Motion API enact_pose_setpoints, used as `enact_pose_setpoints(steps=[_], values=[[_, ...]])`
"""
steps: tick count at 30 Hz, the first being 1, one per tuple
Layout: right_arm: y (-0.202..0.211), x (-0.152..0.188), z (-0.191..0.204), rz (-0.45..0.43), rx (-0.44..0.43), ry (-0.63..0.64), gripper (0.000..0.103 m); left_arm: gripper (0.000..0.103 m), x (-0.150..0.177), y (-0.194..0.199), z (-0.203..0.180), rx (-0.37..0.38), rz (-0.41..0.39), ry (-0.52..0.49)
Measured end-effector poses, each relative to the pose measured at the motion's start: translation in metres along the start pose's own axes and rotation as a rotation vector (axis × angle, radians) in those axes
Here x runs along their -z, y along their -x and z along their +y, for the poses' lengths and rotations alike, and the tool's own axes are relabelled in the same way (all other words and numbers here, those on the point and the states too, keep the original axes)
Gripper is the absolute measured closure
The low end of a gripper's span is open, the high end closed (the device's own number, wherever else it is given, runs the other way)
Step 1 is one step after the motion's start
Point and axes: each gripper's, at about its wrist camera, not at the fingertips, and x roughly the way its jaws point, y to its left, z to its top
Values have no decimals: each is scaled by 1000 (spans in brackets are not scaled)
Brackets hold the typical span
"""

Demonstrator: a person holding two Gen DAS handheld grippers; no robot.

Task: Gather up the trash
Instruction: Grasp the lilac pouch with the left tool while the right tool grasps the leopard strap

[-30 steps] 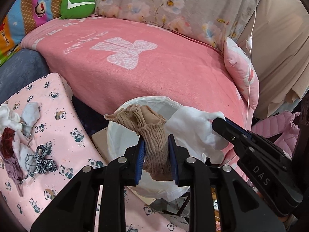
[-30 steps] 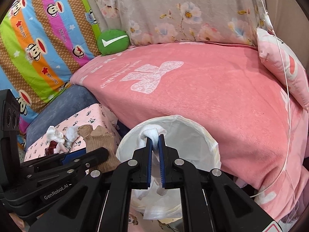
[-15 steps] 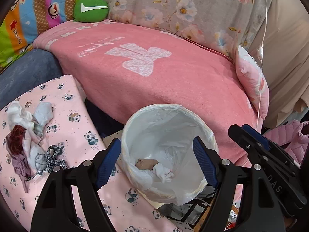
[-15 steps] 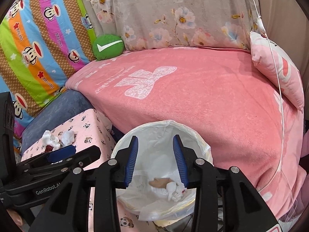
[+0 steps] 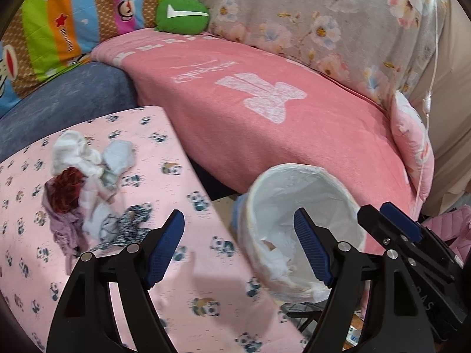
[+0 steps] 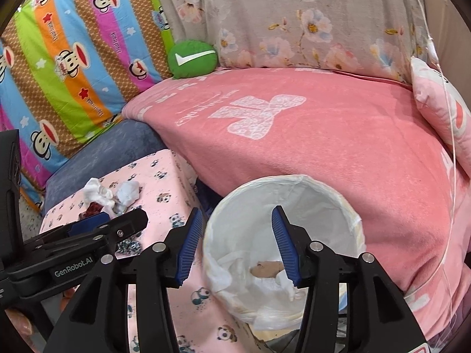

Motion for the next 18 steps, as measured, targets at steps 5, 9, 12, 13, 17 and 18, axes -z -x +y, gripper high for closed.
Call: enact_pose_setpoints(steps=[5, 9, 12, 13, 17, 18], values=[[-8, 5, 28, 24, -36, 40, 52, 30, 5, 4, 29, -51, 5, 45], [-16, 8, 51, 43, -62, 72, 52, 30, 10, 7, 52, -89, 8, 79], [-22, 11, 68, 58, -80, 92, 51, 30, 13, 9, 69, -112, 11, 105], [-24, 12, 72, 61, -84, 97, 50, 30, 14, 10, 74, -117, 11, 113], [-33, 16, 91, 84, -103, 119, 50, 29, 18, 13, 95, -146, 13, 147], [-37, 18, 97, 93, -110, 125, 49, 29, 19, 13, 101, -156, 15, 156]])
